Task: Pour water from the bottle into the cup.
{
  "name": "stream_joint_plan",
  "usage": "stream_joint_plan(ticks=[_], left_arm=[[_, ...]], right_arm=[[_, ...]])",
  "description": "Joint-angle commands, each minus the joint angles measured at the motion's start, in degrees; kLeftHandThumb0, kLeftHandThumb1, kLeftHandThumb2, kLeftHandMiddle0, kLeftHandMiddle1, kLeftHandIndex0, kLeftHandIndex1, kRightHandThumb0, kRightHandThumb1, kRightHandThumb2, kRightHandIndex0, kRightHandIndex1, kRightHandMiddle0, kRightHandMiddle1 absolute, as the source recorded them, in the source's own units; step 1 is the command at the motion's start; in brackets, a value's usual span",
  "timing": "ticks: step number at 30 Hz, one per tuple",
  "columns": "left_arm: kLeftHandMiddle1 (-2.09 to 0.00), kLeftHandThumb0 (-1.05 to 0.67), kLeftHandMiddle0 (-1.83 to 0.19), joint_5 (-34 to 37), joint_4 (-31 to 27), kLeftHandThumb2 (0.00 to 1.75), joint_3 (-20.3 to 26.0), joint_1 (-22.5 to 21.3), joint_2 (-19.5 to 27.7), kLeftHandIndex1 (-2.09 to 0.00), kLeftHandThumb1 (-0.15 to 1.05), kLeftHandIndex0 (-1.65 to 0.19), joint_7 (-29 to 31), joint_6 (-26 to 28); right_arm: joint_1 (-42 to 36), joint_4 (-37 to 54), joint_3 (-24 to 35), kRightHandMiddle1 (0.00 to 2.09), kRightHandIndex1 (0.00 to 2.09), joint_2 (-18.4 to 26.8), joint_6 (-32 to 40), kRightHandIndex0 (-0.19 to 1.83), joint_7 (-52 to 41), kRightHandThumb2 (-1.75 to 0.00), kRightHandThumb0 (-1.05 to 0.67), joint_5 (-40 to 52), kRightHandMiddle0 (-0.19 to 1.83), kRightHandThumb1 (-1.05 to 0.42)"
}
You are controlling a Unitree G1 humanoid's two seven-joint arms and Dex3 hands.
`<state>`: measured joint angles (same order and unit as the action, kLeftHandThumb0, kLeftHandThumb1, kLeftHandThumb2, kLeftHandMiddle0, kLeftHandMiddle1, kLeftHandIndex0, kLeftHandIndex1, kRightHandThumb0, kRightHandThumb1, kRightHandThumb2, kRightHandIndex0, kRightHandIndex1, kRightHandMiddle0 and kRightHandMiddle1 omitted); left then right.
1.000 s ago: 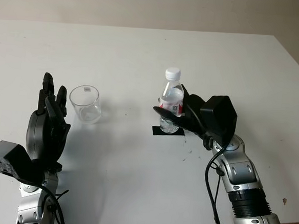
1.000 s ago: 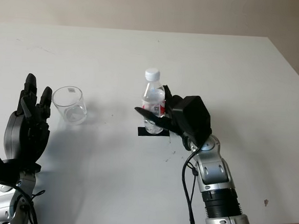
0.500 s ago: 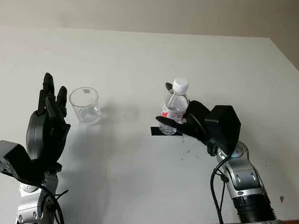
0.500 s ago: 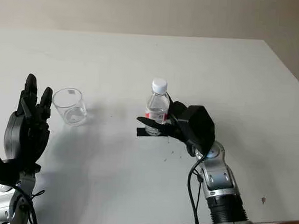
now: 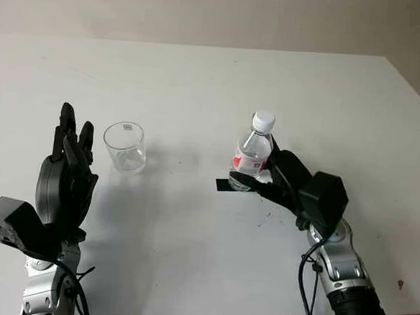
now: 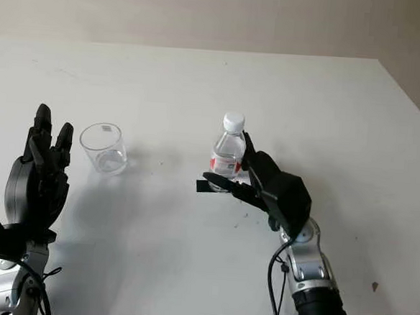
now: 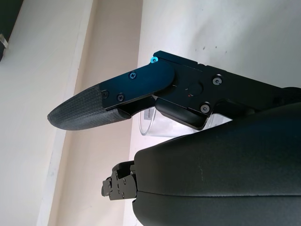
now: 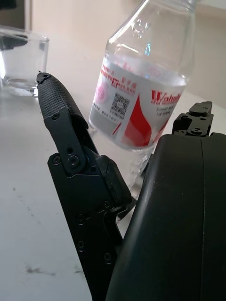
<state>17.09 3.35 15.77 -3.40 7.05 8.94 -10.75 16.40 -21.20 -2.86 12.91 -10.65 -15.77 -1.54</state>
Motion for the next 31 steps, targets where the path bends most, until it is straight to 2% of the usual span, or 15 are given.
stream_joint_plan(ticks=[1, 10, 31], left_arm=[[-0.32, -0.85, 0.19, -0.2, -0.4, 0.78, -0.1, -0.1, 0.1, 0.0, 1.05, 0.12, 0.0, 0.2], [-0.3, -0.85, 0.19, -0.4, 0.2, 0.78, -0.3, -0.6, -0.2, 0.0, 1.05, 0.13, 0.0, -0.6], [-0.34, -0.85, 0.19, 0.1, 1.0, 0.78, -0.4, -1.4, -0.1, 0.0, 1.05, 0.12, -0.1, -0.3]], right_arm=[[-2.3, 0.2, 0.8, 0.0, 0.0, -1.0, -0.6, -0.19, 1.9, -0.06, -0.9, -0.1, -0.19, -1.0], [-4.2, -0.5, -0.4, 0.0, 0.0, -5.1, -5.0, -0.19, 6.4, -0.06, -0.91, -1.0, -0.19, -1.01], [-2.3, -2.3, 1.1, 0.0, 0.0, -6.3, -6.7, -0.19, 6.5, -0.05, -0.87, 0.9, -0.19, -0.99]])
